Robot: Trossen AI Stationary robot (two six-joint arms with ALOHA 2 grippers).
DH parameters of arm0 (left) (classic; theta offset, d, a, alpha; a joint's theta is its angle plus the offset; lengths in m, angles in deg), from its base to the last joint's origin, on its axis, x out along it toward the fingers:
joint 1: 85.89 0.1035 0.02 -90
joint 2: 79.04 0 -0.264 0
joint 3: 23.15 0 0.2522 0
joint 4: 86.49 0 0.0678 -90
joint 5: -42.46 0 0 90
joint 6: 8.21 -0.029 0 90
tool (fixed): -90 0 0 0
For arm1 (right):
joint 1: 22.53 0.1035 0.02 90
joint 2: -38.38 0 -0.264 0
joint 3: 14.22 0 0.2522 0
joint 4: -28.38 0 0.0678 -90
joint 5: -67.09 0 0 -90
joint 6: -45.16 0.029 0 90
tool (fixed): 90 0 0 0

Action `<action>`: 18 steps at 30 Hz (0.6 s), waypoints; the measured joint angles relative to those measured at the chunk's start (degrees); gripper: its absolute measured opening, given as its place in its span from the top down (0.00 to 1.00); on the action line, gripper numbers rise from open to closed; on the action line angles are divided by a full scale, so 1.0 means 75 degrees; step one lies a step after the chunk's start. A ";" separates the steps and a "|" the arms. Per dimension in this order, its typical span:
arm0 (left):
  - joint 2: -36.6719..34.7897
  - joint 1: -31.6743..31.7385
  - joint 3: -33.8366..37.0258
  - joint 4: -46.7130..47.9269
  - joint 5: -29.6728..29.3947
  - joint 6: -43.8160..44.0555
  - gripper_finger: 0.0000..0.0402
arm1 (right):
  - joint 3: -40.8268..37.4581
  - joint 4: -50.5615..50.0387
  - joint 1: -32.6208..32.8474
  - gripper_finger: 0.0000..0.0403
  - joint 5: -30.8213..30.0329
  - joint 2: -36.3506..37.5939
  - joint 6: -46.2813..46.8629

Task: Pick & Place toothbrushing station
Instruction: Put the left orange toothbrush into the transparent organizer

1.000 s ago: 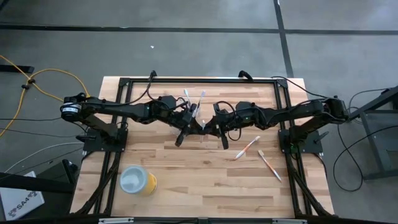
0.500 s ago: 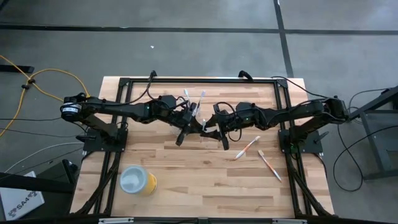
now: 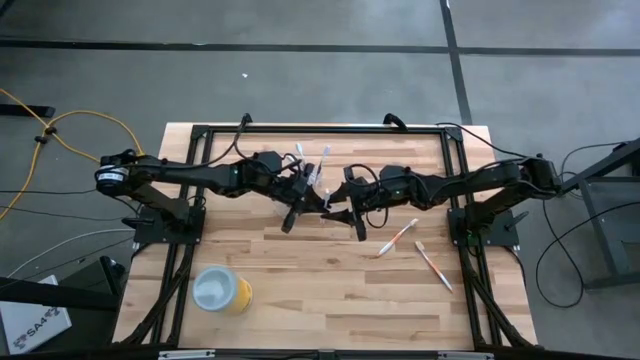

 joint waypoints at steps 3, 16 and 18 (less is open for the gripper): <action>-0.0098 0.0000 0.0000 0.0220 0.0004 -0.0008 0.96 | 0.0000 -0.0029 0.0003 0.60 -0.0266 0.0000 -0.0081; -0.0571 -0.0035 0.0123 0.0565 -0.0249 -0.0476 0.96 | -0.0006 -0.0030 -0.0284 0.60 -0.0706 -0.0004 -0.0211; -0.0645 -0.0032 0.0245 0.0546 -0.0306 -0.0502 0.96 | -0.0006 -0.0105 -0.0365 0.60 -0.0633 -0.0003 -0.0214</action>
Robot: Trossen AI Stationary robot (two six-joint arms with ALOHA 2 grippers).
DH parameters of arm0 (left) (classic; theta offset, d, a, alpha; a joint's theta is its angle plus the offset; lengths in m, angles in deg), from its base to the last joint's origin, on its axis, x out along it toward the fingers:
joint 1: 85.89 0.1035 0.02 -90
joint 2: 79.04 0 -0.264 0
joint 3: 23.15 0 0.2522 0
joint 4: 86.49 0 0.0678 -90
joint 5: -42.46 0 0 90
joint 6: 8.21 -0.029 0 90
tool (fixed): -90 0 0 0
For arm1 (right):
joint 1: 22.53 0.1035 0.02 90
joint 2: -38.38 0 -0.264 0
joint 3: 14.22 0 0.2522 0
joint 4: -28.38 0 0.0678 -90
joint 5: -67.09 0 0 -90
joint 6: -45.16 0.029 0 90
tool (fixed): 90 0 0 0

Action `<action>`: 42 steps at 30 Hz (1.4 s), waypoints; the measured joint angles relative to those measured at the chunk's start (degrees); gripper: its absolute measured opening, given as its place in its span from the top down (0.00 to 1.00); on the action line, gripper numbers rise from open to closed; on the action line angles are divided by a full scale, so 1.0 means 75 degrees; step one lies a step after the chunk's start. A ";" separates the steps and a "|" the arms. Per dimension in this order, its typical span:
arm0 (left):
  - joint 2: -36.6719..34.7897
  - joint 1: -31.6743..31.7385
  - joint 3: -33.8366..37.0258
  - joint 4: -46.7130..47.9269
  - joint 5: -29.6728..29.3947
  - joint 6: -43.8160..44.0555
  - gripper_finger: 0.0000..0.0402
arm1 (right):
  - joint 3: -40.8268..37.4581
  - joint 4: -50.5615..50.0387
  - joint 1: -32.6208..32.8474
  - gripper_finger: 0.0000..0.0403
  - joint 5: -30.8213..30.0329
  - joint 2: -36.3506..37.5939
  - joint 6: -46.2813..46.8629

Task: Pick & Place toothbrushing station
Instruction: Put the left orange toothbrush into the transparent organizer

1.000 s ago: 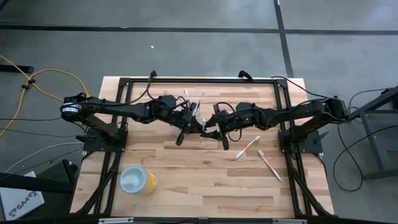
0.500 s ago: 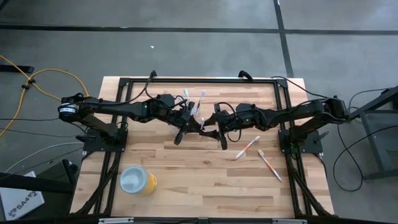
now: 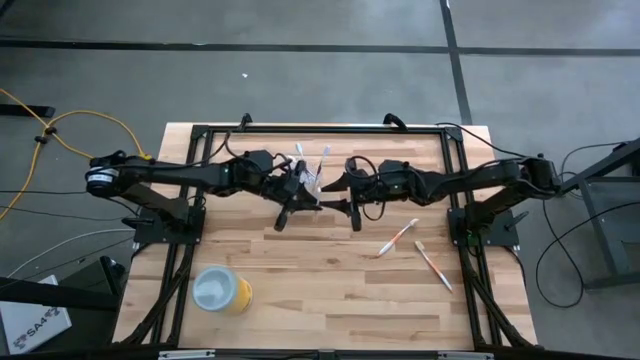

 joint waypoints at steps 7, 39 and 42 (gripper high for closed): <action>-0.0463 0.0124 0.0516 -0.0040 0.0020 0.0006 0.96 | -0.0006 0.0009 -0.0021 0.60 -0.0059 -0.0012 0.0001; -0.2509 0.0656 0.3941 -0.1489 -0.3486 0.0868 0.96 | -0.0006 -0.0256 0.0481 0.60 -0.0043 -0.0006 0.0236; -0.2509 0.0659 0.4201 -0.1865 -0.3502 0.0972 0.96 | -0.0003 -0.0256 0.0566 0.60 -0.0043 -0.0006 0.0235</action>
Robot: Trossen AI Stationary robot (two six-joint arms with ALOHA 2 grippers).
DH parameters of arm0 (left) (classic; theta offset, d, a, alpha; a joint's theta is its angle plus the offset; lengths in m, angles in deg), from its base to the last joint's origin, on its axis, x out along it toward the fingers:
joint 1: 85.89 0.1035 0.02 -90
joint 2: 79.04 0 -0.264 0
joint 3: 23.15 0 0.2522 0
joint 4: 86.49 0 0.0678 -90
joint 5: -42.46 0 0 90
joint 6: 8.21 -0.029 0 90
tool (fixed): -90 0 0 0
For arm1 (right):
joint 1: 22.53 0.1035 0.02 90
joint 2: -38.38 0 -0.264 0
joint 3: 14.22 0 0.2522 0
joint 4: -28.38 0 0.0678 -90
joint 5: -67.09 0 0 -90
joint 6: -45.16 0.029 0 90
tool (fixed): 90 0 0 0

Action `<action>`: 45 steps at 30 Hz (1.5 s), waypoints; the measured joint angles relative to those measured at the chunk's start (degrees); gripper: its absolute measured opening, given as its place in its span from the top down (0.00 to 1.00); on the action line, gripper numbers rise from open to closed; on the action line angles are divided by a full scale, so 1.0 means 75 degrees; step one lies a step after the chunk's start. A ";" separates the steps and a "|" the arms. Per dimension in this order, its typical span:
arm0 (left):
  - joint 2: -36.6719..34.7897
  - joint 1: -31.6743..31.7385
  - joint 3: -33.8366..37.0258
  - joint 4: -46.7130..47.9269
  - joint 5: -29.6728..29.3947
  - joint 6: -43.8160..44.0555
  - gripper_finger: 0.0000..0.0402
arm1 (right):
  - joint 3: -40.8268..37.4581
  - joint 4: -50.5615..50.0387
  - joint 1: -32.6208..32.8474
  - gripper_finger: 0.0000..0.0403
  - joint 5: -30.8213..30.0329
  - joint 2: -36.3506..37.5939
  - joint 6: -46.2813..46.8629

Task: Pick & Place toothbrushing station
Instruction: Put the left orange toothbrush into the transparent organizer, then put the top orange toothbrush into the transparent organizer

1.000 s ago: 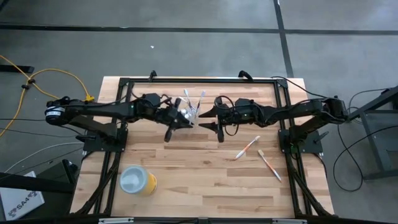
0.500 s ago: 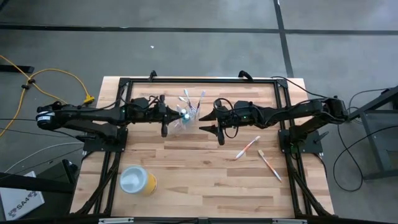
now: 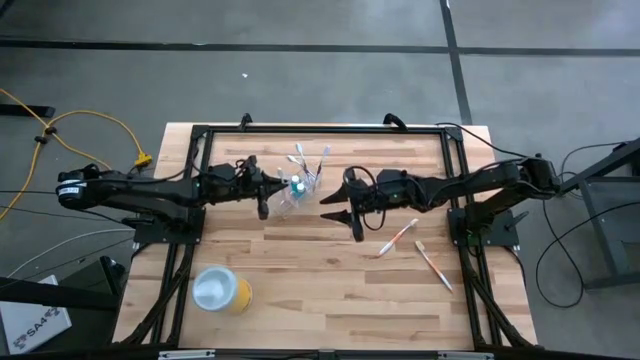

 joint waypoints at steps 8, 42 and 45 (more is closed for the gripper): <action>0.0003 -0.0001 0.0535 -0.0048 -0.0361 0.0763 0.96 | 0.0000 0.0003 0.0163 0.60 -0.0020 0.0003 0.0001; 0.1521 0.0041 0.0771 -0.1743 -0.0718 0.2324 0.85 | 0.0008 0.0213 0.0589 0.60 -0.0020 0.0006 0.0173; 0.1478 0.0035 0.0771 -0.1869 -0.0318 0.2304 0.85 | 0.0007 0.0207 0.0600 0.60 -0.0020 0.0006 0.0173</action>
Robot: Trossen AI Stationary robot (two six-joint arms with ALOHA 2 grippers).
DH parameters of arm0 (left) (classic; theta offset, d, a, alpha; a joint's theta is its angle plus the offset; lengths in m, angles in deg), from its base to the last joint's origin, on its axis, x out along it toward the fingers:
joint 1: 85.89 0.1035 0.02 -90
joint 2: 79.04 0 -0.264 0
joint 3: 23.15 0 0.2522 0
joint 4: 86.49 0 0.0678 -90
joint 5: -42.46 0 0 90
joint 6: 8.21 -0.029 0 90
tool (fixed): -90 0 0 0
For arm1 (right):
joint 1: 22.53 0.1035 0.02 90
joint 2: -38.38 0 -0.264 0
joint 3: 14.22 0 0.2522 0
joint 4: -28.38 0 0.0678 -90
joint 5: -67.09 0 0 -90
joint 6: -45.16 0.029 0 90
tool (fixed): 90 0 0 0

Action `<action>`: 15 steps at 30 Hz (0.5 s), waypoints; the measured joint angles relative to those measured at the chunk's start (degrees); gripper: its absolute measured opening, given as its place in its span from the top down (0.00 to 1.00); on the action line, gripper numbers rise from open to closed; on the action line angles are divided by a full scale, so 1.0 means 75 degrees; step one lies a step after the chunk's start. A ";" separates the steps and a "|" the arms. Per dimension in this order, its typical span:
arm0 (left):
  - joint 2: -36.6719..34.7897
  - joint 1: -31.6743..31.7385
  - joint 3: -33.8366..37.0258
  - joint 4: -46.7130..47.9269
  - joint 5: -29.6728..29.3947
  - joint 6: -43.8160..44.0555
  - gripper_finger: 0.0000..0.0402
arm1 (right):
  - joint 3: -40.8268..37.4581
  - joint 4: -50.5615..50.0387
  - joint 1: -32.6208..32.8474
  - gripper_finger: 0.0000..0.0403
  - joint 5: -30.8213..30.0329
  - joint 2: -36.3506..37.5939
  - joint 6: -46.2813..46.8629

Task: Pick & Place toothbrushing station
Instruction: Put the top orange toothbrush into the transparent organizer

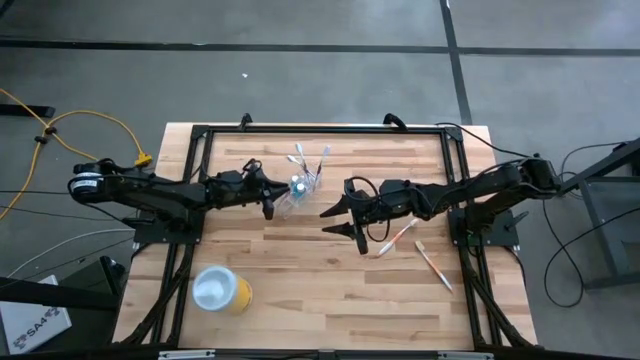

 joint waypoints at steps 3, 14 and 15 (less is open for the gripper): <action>0.0000 -0.0003 0.0000 -0.0290 0.0559 -0.0254 0.85 | 0.0001 -0.0020 -0.0003 0.60 -0.0004 0.0000 0.0000; -0.0005 -0.0267 0.0000 -0.0792 0.0782 -0.1282 0.85 | 0.0001 -0.0305 -0.0003 0.60 -0.0076 0.0000 -0.0051; -0.0006 -0.0322 0.0000 -0.0897 0.0826 -0.1289 0.85 | 0.0002 -0.0449 -0.0003 0.60 -0.0195 0.0000 -0.0058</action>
